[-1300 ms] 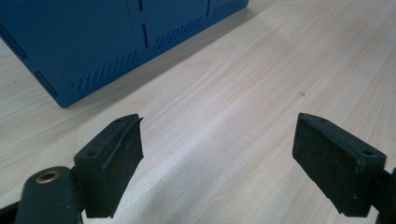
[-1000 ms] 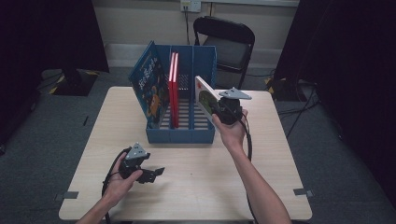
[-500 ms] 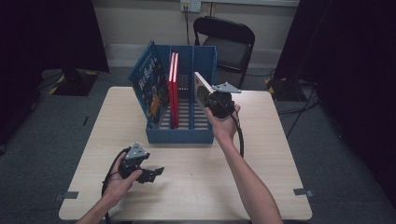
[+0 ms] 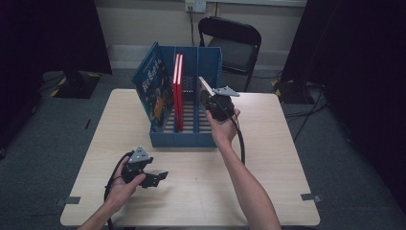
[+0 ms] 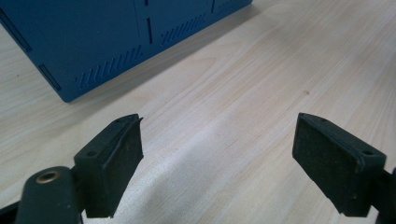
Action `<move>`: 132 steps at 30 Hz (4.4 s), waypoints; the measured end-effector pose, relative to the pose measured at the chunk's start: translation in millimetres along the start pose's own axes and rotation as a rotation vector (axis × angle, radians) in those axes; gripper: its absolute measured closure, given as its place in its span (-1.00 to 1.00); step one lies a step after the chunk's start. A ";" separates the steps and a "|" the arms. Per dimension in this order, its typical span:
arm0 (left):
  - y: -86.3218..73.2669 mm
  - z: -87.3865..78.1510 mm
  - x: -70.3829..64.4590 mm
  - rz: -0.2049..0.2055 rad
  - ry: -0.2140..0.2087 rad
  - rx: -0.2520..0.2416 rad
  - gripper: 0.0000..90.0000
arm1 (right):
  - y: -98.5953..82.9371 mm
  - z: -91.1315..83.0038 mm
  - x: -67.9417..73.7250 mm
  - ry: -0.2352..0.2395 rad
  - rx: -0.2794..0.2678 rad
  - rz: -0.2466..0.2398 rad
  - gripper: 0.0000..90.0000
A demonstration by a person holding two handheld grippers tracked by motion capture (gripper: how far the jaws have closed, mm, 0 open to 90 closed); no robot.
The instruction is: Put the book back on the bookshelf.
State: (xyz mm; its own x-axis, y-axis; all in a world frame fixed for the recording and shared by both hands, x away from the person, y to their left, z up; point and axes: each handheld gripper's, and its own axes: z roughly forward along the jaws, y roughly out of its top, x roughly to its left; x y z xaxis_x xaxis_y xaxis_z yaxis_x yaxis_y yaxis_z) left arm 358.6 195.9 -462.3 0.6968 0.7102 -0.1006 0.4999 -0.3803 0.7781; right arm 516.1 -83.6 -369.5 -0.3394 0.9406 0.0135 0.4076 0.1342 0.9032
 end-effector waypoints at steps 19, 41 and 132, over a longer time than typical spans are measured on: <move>-0.2 0.7 -0.4 -0.003 0.001 0.005 -0.64 | -11.7 21.9 1.0 -0.019 0.023 0.005 0.70; -0.1 1.4 0.0 0.005 0.001 0.011 -0.64 | -40.1 28.6 -4.3 0.011 0.115 -0.030 0.69; -6.1 2.7 1.7 -0.023 0.018 0.031 -0.64 | -38.5 19.9 13.6 0.130 0.133 -0.097 0.49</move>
State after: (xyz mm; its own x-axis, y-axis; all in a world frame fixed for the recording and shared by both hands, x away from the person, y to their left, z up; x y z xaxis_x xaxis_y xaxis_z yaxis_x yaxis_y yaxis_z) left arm 358.2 197.9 -468.9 0.6759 0.7292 -0.1072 0.5319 -0.3819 0.7558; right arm 512.6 -69.8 -412.6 -0.4857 0.8741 -0.0077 0.4733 0.2703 0.8384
